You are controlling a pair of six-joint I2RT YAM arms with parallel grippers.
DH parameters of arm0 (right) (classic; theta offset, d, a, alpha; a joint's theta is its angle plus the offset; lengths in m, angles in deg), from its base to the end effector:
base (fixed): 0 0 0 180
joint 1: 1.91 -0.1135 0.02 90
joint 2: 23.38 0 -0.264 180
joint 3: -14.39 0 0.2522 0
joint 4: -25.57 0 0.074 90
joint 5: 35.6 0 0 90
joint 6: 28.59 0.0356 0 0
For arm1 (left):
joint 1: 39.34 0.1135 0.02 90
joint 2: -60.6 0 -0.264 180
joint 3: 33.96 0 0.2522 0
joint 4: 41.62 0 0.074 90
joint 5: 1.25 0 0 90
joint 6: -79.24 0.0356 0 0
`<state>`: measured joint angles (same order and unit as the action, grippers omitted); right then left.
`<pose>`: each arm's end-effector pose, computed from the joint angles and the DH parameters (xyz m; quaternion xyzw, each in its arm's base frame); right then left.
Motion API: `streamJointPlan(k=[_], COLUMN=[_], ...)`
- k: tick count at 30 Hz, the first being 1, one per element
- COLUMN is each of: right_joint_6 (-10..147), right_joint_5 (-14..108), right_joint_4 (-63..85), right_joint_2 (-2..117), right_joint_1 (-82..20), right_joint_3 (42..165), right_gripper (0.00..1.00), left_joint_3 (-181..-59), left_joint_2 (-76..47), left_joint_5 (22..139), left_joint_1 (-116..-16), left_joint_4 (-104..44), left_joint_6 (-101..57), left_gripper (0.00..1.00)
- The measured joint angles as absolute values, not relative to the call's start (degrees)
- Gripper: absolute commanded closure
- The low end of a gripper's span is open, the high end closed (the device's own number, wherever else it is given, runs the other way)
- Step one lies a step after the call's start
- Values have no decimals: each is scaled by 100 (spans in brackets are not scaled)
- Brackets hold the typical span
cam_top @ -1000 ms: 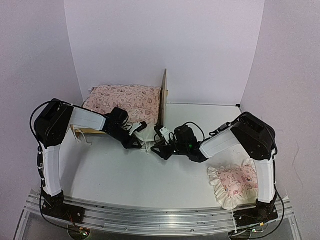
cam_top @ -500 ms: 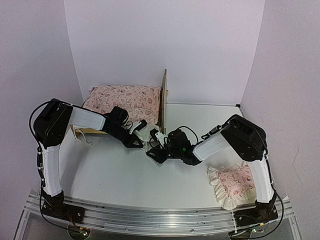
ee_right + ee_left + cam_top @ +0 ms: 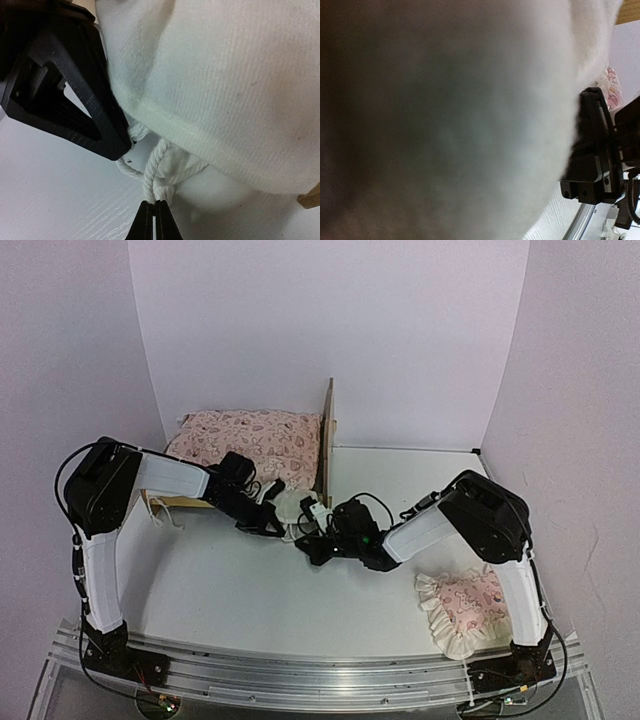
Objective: Set up the pet bed
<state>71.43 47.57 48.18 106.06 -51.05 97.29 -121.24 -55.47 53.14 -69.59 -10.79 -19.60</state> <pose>0.2985 0.3515 0.0900 -0.3108 0.7777 0.3121 0.4486 0.3430 -0.2240 0.1404 0.2494 0.8880 -0.3616 0.1364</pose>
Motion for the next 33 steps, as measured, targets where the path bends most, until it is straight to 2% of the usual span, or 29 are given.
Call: streamJointPlan(k=[12, 15, 20, 23, 33], right_joint_6=[7465, 7535, 7617, 7530, 6996], right_joint_5=[5194, 5402, 5586, 5538, 5181], right_joint_4=[5453, 5605, 5665, 5656, 4936], right_joint_2=[10807, 10920, 10958, 10923, 9913], right_joint_1=[-5437, -5433, -5433, -5433, -5399], right_joint_3=[9631, 9687, 9699, 9614, 9015], right_gripper=[94, 89, 74, 68, 64], left_joint_3=[-12395, -12344, -12203, -12151, -12138], left_joint_2=[-5541, -5541, -5515, -5499, -5447], left_joint_5=[4926, 4928, 4929, 4924, 4915], left_joint_1=[-6817, -6805, -6805, -6805, -6805], left_joint_4=[-878, -816, -1050, -1166, -1044], left_joint_6=[-2944, -3053, -3162, -3229, -3203], left_gripper=[100, 100, 100, 100, 100])
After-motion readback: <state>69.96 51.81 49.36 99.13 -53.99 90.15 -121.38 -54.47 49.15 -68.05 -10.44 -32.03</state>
